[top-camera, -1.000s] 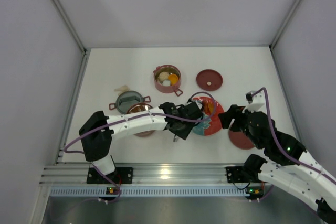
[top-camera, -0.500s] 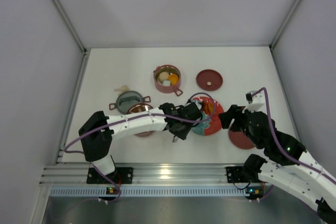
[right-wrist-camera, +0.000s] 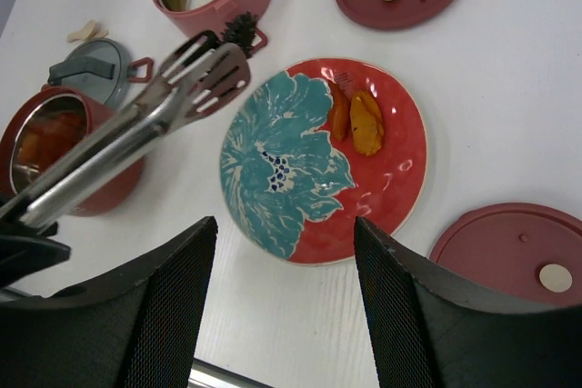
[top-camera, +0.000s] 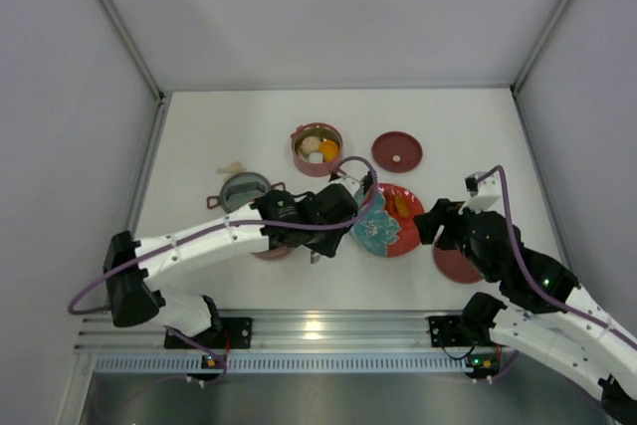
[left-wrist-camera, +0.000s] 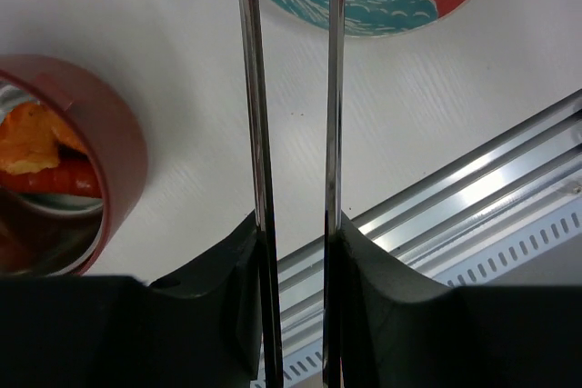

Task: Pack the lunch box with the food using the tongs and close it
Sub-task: Pick up the fake food from the plate, then place the fake food in the packing box, then pick up the fake food from the plate.

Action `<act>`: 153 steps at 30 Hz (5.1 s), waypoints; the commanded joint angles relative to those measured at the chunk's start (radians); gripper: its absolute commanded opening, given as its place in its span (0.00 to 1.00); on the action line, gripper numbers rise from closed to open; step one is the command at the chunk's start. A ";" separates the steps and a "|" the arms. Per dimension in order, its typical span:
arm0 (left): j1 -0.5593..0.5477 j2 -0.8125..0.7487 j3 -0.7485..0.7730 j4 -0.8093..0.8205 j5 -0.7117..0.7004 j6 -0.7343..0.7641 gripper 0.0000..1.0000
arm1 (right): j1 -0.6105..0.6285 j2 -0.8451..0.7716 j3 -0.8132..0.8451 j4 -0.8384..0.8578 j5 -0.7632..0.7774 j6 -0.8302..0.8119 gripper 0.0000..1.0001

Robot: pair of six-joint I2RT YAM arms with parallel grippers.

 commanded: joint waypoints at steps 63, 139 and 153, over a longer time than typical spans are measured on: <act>0.002 -0.369 -0.028 -0.315 -0.060 -0.108 0.46 | 0.015 0.065 -0.021 0.085 -0.017 -0.001 0.61; 0.039 0.163 0.109 0.084 0.046 0.029 0.26 | 0.015 0.002 0.044 -0.033 0.026 -0.014 0.62; 0.037 -0.199 -0.030 -0.120 -0.045 -0.058 0.26 | 0.013 0.019 0.040 -0.015 0.016 -0.012 0.62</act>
